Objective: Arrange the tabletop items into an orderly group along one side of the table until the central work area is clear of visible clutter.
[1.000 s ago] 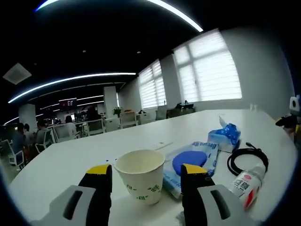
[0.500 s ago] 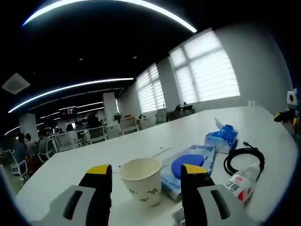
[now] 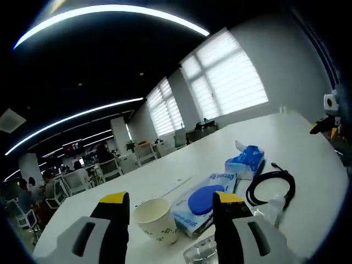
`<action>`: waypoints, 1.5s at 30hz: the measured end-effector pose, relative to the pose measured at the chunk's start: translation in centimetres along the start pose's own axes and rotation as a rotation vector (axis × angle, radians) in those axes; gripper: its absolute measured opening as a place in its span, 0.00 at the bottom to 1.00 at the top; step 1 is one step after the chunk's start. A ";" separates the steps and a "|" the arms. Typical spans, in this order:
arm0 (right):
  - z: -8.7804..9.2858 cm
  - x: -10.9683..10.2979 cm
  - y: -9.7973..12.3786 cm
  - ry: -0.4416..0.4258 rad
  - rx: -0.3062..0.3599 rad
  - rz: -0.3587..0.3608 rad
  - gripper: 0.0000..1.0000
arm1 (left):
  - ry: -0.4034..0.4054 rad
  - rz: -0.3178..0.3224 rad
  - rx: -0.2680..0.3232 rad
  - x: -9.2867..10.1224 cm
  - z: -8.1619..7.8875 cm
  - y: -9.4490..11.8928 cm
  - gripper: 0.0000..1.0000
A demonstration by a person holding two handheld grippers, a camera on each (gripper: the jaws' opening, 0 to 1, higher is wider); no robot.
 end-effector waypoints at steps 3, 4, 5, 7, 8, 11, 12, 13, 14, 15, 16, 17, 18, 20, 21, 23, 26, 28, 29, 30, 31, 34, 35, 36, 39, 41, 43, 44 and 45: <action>0.0 0.1 0.3 -0.005 -0.003 0.005 0.48 | -0.002 0.009 0.004 0.3 -0.2 0.1 0.60; 0.0 0.1 0.4 -0.004 -0.004 0.005 0.47 | -0.003 0.013 0.007 0.4 -0.3 0.1 0.60; 0.0 0.1 0.5 -0.004 -0.006 0.006 0.47 | -0.004 0.016 0.009 0.5 -0.4 0.1 0.60; 0.0 0.1 0.6 -0.006 -0.006 0.007 0.47 | -0.004 0.019 0.011 0.5 -0.4 0.1 0.60; 0.1 -0.1 0.6 -0.008 -0.008 0.001 0.47 | -0.005 0.027 0.012 0.7 -0.5 0.2 0.60; 0.2 -0.3 0.5 -0.006 -0.030 -0.006 0.46 | -0.020 0.048 0.011 1.1 -0.6 0.3 0.60; 0.2 -0.3 0.5 -0.004 -0.035 -0.007 0.46 | -0.032 0.060 0.010 1.2 -0.6 0.3 0.60; 0.2 -0.3 0.4 -0.003 -0.038 -0.009 0.45 | -0.035 0.064 0.010 1.2 -0.6 0.4 0.60; 0.2 -0.3 0.4 -0.002 -0.040 -0.009 0.43 | -0.037 0.069 0.011 1.3 -0.7 0.4 0.60; 0.2 -0.3 0.4 -0.006 -0.038 -0.008 0.41 | -0.038 0.080 0.014 1.4 -0.9 0.5 0.60; 0.1 -0.2 0.4 -0.008 -0.033 -0.006 0.39 | -0.036 0.087 0.018 1.4 -1.0 0.5 0.60; 0.1 -0.2 0.4 -0.009 -0.029 -0.004 0.37 | -0.035 0.094 0.022 1.5 -1.2 0.6 0.60; 0.1 -0.1 0.4 -0.011 -0.025 -0.002 0.35 | -0.037 0.099 0.022 1.6 -1.3 0.6 0.60; 0.0 -0.1 0.4 -0.013 -0.019 0.000 0.32 | -0.039 0.103 0.027 1.7 -1.4 0.7 0.60; 0.0 -0.1 0.4 -0.011 -0.021 0.000 0.32 | -0.039 0.106 0.028 1.8 -1.5 0.8 0.60; 0.0 -0.1 0.4 -0.007 -0.027 0.001 0.32 | -0.040 0.112 0.031 1.9 -1.6 0.9 0.60; 0.0 -0.2 0.4 -0.008 -0.031 -0.005 0.33 | -0.047 0.131 0.031 2.3 -1.8 1.0 0.60; -0.1 -0.2 0.5 -0.005 -0.035 -0.001 0.34 | -0.052 0.142 0.028 2.4 -1.8 0.9 0.60; -0.1 -0.2 0.5 0.000 -0.040 -0.001 0.34 | -0.067 0.158 0.020 2.6 -1.7 0.9 0.60; -0.1 -0.3 0.5 0.000 -0.045 -0.001 0.34 | -0.070 0.161 0.019 2.7 -1.7 0.9 0.60; -0.1 -0.3 0.5 0.001 -0.049 -0.001 0.35 | -0.084 0.180 0.011 3.0 -1.6 1.0 0.60; 0.0 -0.4 0.5 0.001 -0.063 -0.003 0.38 | -0.096 0.204 0.003 3.6 -1.6 1.0 0.60; 0.0 -0.5 0.5 0.004 -0.070 -0.005 0.38 | -0.100 0.209 0.006 3.8 -1.6 1.1 0.60; 0.0 -0.5 0.4 0.003 -0.070 -0.005 0.38 | -0.104 0.215 0.009 4.0 -1.6 1.1 0.60; -0.1 -0.5 0.5 -0.008 -0.055 -0.010 0.37 | -0.103 0.220 0.022 4.3 -1.9 1.2 0.60; -0.2 -0.4 0.6 -0.018 -0.037 -0.003 0.37 | -0.100 0.221 0.022 4.3 -1.9 1.1 0.60; -0.2 -0.2 0.9 -0.041 -0.029 0.008 0.38 | -0.095 0.227 0.020 4.4 -1.9 1.1 0.60; -0.2 -0.1 0.9 -0.043 -0.027 0.010 0.40 | -0.092 0.229 0.018 4.5 -1.9 1.1 0.60; -0.2 0.0 1.1 -0.078 -0.010 0.019 0.41 | -0.090 0.230 0.016 4.5 -1.8 1.1 0.60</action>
Point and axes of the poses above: the point that each gripper's makers call its tool centre point, and the gripper's own axes: y roughly backward along the fingers, x roughly to its right, z roughly out of its underside, the point moved 9 cm from there along y, roughly backward along the fingers, and after that the axes turned 13 degrees about -z, right-handed, at the moved point
